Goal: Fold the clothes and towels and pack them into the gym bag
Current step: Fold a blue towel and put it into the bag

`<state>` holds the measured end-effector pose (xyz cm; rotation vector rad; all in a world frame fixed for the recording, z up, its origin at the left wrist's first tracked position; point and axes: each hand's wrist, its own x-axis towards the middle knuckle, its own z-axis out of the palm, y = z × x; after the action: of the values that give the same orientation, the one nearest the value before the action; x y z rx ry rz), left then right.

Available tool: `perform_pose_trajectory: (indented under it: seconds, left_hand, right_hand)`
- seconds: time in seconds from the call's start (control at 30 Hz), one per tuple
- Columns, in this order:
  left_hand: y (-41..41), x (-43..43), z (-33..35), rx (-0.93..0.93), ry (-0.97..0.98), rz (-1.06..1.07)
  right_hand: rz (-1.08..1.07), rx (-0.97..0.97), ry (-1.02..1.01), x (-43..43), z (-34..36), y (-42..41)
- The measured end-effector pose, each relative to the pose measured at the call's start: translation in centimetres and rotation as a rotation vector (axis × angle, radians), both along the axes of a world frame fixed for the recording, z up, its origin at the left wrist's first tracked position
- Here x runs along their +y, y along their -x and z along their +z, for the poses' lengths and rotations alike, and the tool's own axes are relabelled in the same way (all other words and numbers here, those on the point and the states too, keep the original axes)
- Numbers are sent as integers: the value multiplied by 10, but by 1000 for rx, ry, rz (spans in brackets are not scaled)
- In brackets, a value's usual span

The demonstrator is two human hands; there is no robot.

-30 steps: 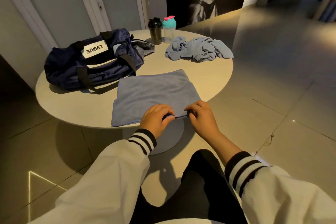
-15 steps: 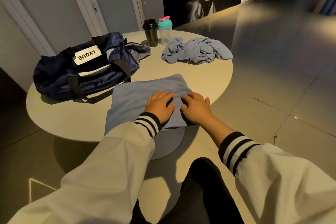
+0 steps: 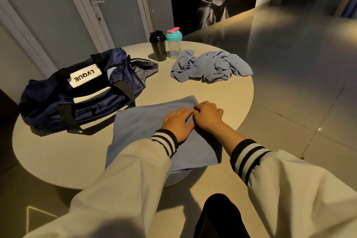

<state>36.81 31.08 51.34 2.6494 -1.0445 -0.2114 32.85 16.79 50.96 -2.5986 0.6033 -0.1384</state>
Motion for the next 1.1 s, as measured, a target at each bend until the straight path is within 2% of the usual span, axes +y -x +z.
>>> perform_pose_trajectory:
  seconds: [0.2,0.33,0.43,0.5,0.53,0.6,0.67,0.73,0.8,0.9,1.0,1.07,1.1]
  left_hand:
    - [2,-2,-15,-148,-143,-32]
    - [-7,-7,-15,-81,-187,-1]
    - [-18,-14,-15,-73,-198,28]
    - [-23,-17,-16,-71,-205,37]
    - [-24,-18,-15,-65,-172,37]
    - [-26,-16,-11,-39,29,57]
    - [-31,-8,-7,-86,169,154]
    - [-36,2,-7,-153,11,242]
    - [-38,8,-11,-86,-167,255]
    - [-39,5,-15,-29,-230,211]
    - [-41,9,-11,4,-65,215]
    - [-49,24,-9,18,73,311]
    - [-55,35,-8,-15,41,373]
  right_hand:
    - [-3,-146,33,-18,5,-22]
    - [86,13,117,-18,1,-30]
    - [29,-104,207,-13,0,-29]
    - [75,-147,252,-7,-1,-30]
    - [101,-140,233,-6,-4,-30]
    - [134,-131,153,-9,-11,-28]
    - [130,-115,141,-19,-17,-25]
    - [88,-49,183,-22,-17,-24]
    - [65,-17,232,-13,-9,-27]
    - [146,-83,197,15,0,-36]
    - [190,-103,31,30,-9,-36]
    - [202,-101,39,24,-14,-32]
    - [209,-105,63,19,-17,-31]
